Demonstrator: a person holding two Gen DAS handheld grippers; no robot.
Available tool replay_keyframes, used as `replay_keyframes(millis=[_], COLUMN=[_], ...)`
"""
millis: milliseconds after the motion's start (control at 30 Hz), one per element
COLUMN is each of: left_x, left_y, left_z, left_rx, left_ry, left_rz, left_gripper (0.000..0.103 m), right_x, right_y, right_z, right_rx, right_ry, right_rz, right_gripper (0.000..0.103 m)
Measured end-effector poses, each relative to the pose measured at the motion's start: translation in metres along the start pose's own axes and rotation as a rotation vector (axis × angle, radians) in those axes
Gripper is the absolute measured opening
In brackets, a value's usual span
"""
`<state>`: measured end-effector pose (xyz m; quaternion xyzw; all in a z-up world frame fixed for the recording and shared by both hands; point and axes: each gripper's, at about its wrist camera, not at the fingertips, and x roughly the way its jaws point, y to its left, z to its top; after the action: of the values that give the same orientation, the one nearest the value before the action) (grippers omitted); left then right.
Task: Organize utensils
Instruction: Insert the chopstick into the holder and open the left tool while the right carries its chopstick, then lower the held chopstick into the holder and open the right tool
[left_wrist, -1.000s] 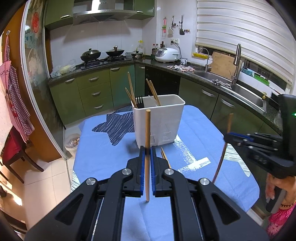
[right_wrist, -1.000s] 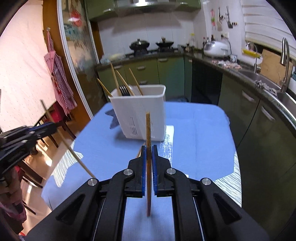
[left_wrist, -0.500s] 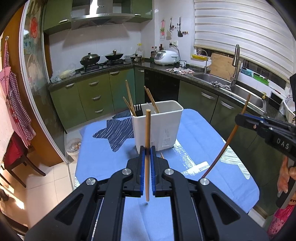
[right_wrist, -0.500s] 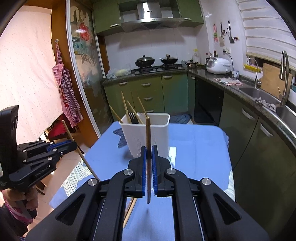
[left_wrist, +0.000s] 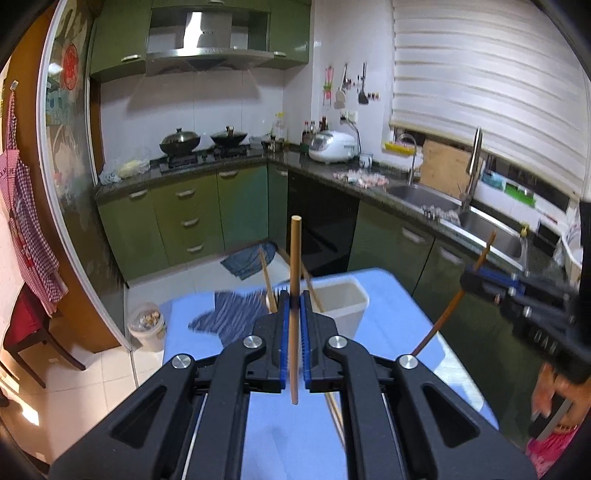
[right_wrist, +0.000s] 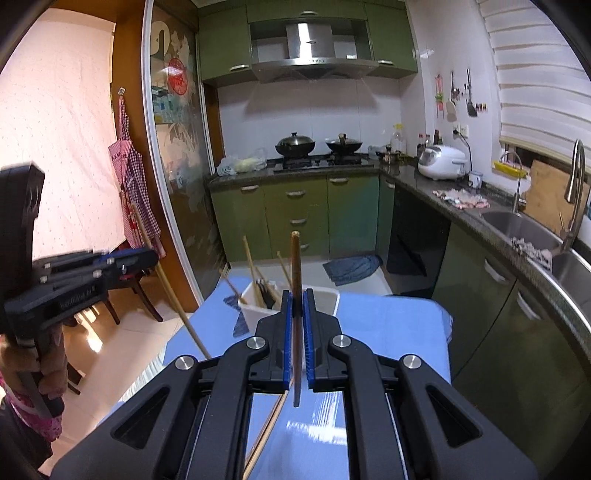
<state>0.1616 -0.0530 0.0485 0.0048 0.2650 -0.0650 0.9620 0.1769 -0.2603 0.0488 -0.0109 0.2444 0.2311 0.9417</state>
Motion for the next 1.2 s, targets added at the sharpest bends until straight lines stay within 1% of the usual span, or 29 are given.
replay_keyframes(millis=[167,267,400,500,600,700,800,833,933,967,1033,1100,1133,1200], left_x=[0.001,0.006,0.021,0.043,0.064,0.083,0.097,0.102,0.107,0.105,0.099,0.088,0.083,0.071], left_y=[-0.002,-0.003,-0.004,-0.005,-0.004,-0.001,-0.002,-0.002,-0.003,-0.002,0.000,0.003,0.003,0.002], left_z=[0.039,0.057,0.071,0.073,0.069,0.059,0.044,0.037,0.023,0.020,0.018,0.016,0.015,0.012], left_rx=[-0.003,-0.010,-0.024,-0.026,-0.034,-0.041,-0.019,-0.009,0.008,0.009,0.003,-0.002,-0.001,0.000], left_ry=[-0.066,-0.098,-0.116,-0.108,-0.085,-0.051,-0.015,0.000,0.018,0.016,0.010,-0.007,-0.017,-0.037], left_rz=[0.006,0.011,0.021,0.043,0.043,0.041,0.047,0.052,0.062,0.061,0.049,0.035,0.033,0.029], left_gripper=[0.006,0.006,0.006,0.006,0.006,0.006,0.006,0.007,0.026,0.029,0.029,0.036,0.042,0.043], right_x=[0.006,0.010,0.014,0.020,0.030,0.043,0.059,0.065,0.087,0.093,0.108,0.122,0.129,0.139], right_y=[-0.005,-0.008,-0.012,-0.015,-0.020,-0.024,-0.028,-0.029,-0.032,-0.033,-0.034,-0.036,-0.036,-0.037], right_z=[0.032,0.051,0.070,0.079,0.089,0.098,0.105,0.107,0.109,0.108,0.106,0.102,0.100,0.095], right_rx=[-0.006,-0.012,-0.011,-0.007,-0.003,0.010,0.024,0.026,0.040,0.044,0.050,0.059,0.062,0.062], right_ry=[-0.027,-0.046,-0.067,-0.078,-0.082,-0.087,-0.091,-0.089,-0.076,-0.068,-0.048,-0.030,-0.022,-0.012], right_rz=[-0.003,-0.008,-0.010,-0.008,-0.009,-0.007,-0.009,-0.011,-0.006,-0.006,-0.010,-0.012,-0.016,-0.026], right_gripper=[0.007,0.007,0.007,0.007,0.007,0.007,0.007,0.007,0.007,0.007,0.007,0.007,0.007,0.007])
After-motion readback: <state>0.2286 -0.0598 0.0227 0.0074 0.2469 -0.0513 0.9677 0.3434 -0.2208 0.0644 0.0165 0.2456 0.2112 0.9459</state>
